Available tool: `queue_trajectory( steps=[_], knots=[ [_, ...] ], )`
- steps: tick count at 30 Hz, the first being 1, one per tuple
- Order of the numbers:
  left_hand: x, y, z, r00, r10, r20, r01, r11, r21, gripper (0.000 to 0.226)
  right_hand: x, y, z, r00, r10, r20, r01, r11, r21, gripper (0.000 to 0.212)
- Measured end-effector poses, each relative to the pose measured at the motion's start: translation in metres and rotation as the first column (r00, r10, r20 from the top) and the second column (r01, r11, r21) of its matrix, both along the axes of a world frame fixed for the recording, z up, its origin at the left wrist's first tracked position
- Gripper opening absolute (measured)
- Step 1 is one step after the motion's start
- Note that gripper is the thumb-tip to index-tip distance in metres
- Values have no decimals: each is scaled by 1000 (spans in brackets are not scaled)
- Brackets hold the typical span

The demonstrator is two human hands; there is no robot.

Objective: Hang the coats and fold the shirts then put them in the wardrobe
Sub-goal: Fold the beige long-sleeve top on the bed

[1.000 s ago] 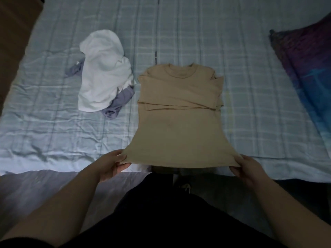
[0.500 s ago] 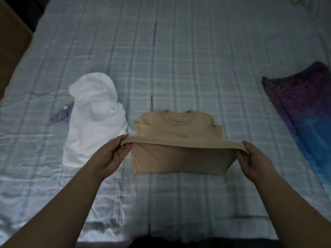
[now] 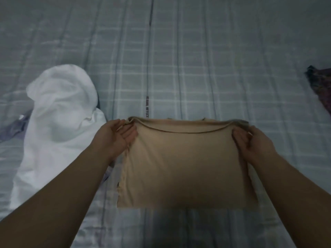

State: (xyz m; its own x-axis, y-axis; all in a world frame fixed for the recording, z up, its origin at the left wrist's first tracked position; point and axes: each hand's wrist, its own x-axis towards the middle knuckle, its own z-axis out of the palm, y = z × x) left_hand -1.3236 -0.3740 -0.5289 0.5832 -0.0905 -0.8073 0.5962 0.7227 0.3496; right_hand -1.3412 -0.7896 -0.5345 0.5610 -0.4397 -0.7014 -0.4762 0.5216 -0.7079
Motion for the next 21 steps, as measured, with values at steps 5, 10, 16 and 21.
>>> queue_trajectory(
  steps=[5, 10, 16, 21],
  knots=[
    [-8, -10, -10, 934, -180, 308, 54, 924, 378, 44, -2, 26, 8, 993, 31, 112, -12, 985, -171, 33],
    [-33, -45, -34, 629, -761, 158, -8, 196, 980, 47, -31, 38, -14, 645, 712, -278, -504, 123, -855, 45],
    [-31, -63, -68, 443, -777, -448, -17, -507, 862, 58, -21, 28, -53, 448, 533, -718, -543, -476, -692, 58],
    [-35, -54, -77, 457, -740, -493, -79, -586, 806, 55, -26, -3, -61, 463, 567, -681, -537, -432, -725, 60]
  ],
)
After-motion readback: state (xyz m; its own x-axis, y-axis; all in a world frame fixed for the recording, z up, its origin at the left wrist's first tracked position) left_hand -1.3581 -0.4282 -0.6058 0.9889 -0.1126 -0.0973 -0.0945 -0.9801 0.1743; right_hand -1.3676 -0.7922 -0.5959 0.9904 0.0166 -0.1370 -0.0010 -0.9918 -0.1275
